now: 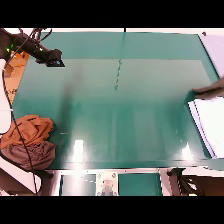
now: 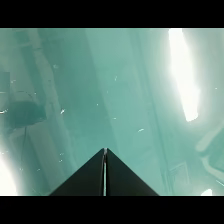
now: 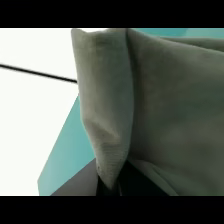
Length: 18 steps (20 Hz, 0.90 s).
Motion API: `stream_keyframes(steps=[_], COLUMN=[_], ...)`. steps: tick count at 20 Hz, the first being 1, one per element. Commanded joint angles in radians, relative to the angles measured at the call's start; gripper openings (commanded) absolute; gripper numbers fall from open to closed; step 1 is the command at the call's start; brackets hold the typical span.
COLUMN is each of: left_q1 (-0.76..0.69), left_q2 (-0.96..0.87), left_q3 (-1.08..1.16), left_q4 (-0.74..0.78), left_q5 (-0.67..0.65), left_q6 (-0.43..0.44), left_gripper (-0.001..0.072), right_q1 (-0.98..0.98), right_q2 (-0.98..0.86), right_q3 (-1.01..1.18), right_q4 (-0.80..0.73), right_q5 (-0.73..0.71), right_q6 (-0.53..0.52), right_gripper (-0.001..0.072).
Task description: Fold the shirts.
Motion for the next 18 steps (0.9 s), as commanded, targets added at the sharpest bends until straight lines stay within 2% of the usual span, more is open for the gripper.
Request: stream_keyframes(steps=[1,8,10,15,18], left_q1=[0.000,0.000,0.000,-0.002,-0.002], left_q2=[0.000,0.000,0.000,0.000,0.000], left_q3=[0.000,0.000,0.000,0.000,0.000], left_q4=[0.000,0.000,0.000,0.000,0.000], left_q5=[0.000,-0.003,-0.004,-0.025,-0.030], left_q6=[0.000,0.000,0.000,0.001,0.001], left_gripper=[0.0029,0.0029,0.0029,0.0029,0.0029], right_q1=[-0.158,-0.227,-0.227,-0.245,-0.244], right_q2=[0.010,0.098,0.113,0.150,0.152], right_q3=[0.003,0.002,0.002,0.002,-0.003], right_q4=[0.000,-0.005,-0.046,-0.342,-0.592], right_q5=[0.102,0.148,0.183,0.252,0.320], right_q6=[0.035,0.064,0.105,0.273,0.345], right_gripper=[0.0018,0.0017,0.0018,0.0018,0.0018])
